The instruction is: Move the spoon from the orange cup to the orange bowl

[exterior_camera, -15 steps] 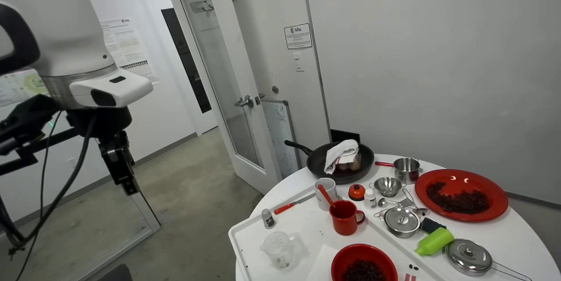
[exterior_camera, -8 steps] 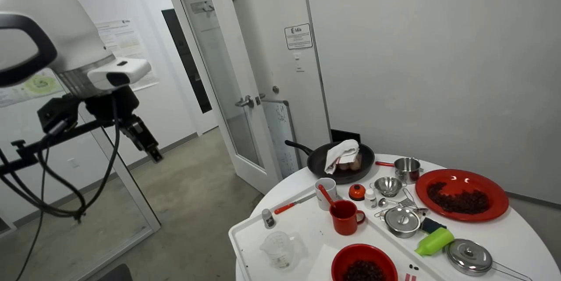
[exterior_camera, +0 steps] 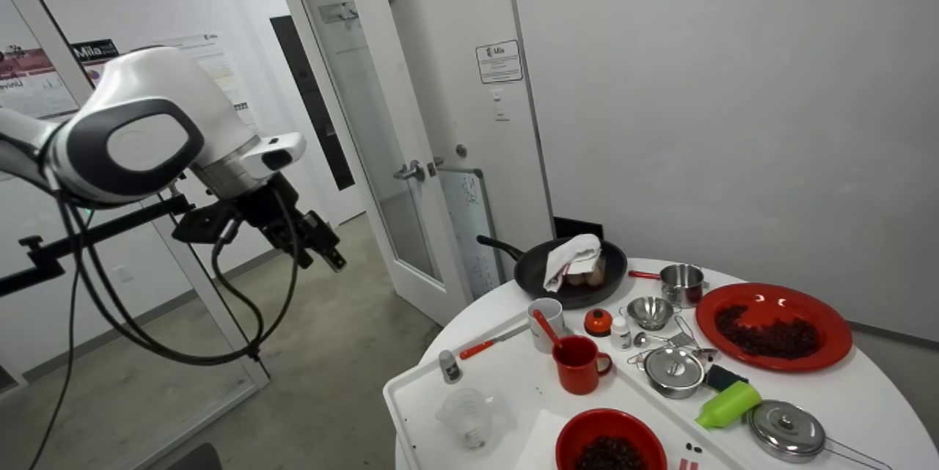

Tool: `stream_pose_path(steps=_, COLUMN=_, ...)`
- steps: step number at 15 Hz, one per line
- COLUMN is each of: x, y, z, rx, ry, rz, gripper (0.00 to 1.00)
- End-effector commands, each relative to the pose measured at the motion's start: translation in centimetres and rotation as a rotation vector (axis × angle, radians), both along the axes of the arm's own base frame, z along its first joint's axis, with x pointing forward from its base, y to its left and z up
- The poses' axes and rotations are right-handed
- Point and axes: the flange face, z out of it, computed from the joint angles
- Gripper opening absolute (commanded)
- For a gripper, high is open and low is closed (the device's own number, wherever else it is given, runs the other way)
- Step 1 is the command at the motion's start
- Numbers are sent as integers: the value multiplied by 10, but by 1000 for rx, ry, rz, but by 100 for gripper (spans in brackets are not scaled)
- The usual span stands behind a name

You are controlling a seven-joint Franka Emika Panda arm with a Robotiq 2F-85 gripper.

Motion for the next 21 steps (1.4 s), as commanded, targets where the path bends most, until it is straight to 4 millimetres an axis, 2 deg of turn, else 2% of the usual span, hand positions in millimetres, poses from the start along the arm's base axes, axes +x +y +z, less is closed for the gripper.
stream_pose_path(steps=1, x=69, y=1, z=-27, rx=-91, ry=-21, rz=-34, gripper=100)
stream_pose_path(steps=4, x=120, y=6, z=-25, rx=-198, ry=-73, rz=-54, gripper=100)
stream_pose_path(steps=6, x=146, y=15, z=-27, rx=-243, ry=-89, rz=-67, gripper=100)
stream_pose_path(steps=7, x=114, y=2, z=-23, rx=-205, ry=-81, rz=-42, gripper=100)
stream_pose_path(steps=9, x=135, y=9, z=-26, rx=-221, ry=-83, rz=-51, gripper=100)
stream_pose_path(steps=12, x=142, y=13, z=-30, rx=-224, ry=-78, rz=-54, gripper=100)
stream_pose_path(steps=13, x=136, y=7, z=-34, rx=-187, ry=-52, rz=-98, gripper=100)
stream_pose_path(steps=16, x=151, y=-10, z=-58, rx=-142, ry=-40, rz=-254, gripper=100)
stream_pose_path(steps=21, x=178, y=-15, z=-86, rx=-131, ry=-125, rz=-358, gripper=100)
